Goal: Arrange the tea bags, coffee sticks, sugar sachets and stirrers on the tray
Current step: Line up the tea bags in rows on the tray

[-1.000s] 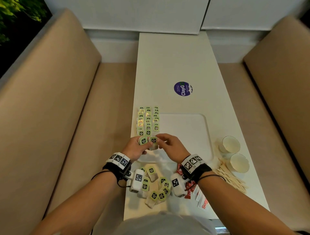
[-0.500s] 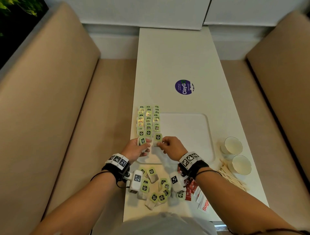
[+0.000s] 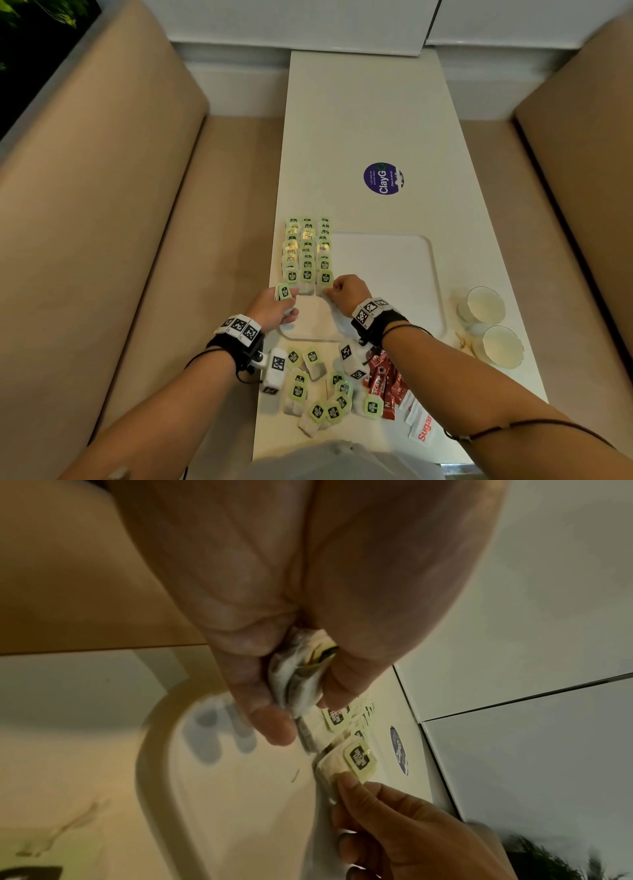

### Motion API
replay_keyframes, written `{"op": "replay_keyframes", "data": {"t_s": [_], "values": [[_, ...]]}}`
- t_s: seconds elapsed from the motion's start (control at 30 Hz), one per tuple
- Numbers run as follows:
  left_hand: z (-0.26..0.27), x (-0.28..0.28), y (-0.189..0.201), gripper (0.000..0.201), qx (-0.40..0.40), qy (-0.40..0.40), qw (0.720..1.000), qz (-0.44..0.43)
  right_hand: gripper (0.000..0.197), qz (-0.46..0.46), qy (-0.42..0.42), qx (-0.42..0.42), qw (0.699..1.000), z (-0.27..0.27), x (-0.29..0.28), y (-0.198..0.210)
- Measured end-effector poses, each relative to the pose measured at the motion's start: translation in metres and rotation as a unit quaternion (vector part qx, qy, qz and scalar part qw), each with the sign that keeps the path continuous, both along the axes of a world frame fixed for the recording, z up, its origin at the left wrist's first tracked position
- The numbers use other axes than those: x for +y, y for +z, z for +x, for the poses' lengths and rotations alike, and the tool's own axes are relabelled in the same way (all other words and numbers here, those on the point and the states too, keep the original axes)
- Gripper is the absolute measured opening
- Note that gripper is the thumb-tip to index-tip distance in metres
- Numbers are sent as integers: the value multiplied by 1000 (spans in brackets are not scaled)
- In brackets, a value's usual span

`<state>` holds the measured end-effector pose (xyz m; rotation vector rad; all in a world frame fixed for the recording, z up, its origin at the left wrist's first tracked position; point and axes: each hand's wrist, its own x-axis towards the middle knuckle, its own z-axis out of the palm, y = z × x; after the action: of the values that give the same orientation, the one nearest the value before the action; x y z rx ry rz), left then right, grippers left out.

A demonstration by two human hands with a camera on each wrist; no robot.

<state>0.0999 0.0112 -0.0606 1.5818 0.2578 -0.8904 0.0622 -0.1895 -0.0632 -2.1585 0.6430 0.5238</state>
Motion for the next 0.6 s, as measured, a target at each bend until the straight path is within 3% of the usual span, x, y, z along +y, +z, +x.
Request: {"op": "replay_keyframes", "data": {"t_s": [0.3, 0.6], "values": [[5, -1, -3, 22, -8, -6, 1000, 14, 17, -18, -51, -8, 999, 11, 4, -4], [8, 0, -2, 21, -5, -12, 1000, 10, 24, -7, -93, -29, 995, 12, 7, -3]]}}
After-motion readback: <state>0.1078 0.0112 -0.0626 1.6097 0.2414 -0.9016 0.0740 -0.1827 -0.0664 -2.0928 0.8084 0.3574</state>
